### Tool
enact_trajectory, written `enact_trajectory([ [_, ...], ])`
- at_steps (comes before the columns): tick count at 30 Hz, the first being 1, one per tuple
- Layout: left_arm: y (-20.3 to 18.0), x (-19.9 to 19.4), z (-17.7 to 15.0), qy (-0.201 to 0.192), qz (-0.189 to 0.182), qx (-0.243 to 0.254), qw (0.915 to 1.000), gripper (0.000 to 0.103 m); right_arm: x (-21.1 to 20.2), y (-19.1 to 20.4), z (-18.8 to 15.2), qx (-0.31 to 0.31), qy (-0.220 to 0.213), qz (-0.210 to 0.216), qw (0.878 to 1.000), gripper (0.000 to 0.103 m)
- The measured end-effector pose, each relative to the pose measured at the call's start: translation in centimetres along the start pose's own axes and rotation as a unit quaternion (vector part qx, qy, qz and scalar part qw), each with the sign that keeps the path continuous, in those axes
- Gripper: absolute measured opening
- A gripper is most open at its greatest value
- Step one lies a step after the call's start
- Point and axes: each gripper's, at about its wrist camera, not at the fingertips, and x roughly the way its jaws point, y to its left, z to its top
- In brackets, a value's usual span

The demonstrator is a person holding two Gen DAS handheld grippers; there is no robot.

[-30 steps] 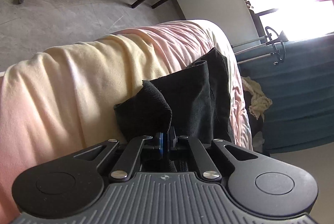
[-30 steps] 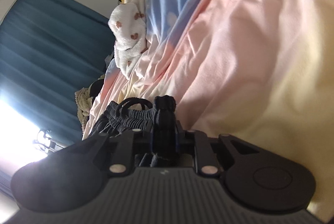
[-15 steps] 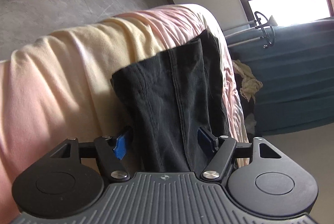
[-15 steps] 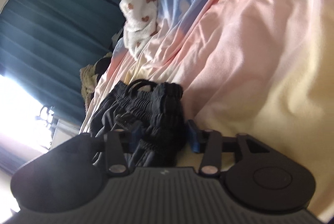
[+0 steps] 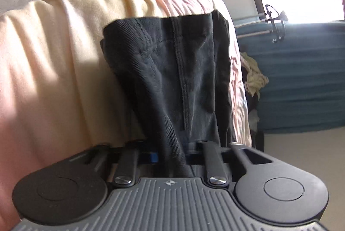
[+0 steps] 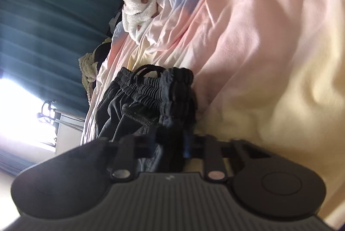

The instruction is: Fold clothes

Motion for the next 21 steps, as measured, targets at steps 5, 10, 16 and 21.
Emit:
enact_trajectory([
  [5, -2.4, -2.7, -0.1, -0.023, -0.028, 0.011, 0.9993, 0.004, -0.5, 1.8, 0.8, 0.005, -0.013, 0.016, 1.0, 0.011],
  [10, -4.9, -5.5, -0.4, -0.049, -0.076, 0.021, 0.9957, 0.004, -1.0, 3.6, 1.7, 0.01, -0.026, 0.031, 0.999, 0.01],
  [16, -3.8, -4.4, -0.3, -0.048, -0.055, 0.014, 0.9972, 0.004, -0.8, 3.1, 1.5, 0.028, -0.039, 0.028, 0.998, 0.01],
  [21, -3.8, -2.4, 0.4, -0.037, -0.034, 0.009, 0.9987, 0.005, 1.0, -0.5, 0.0, 0.043, -0.016, -0.023, 0.999, 0.01],
])
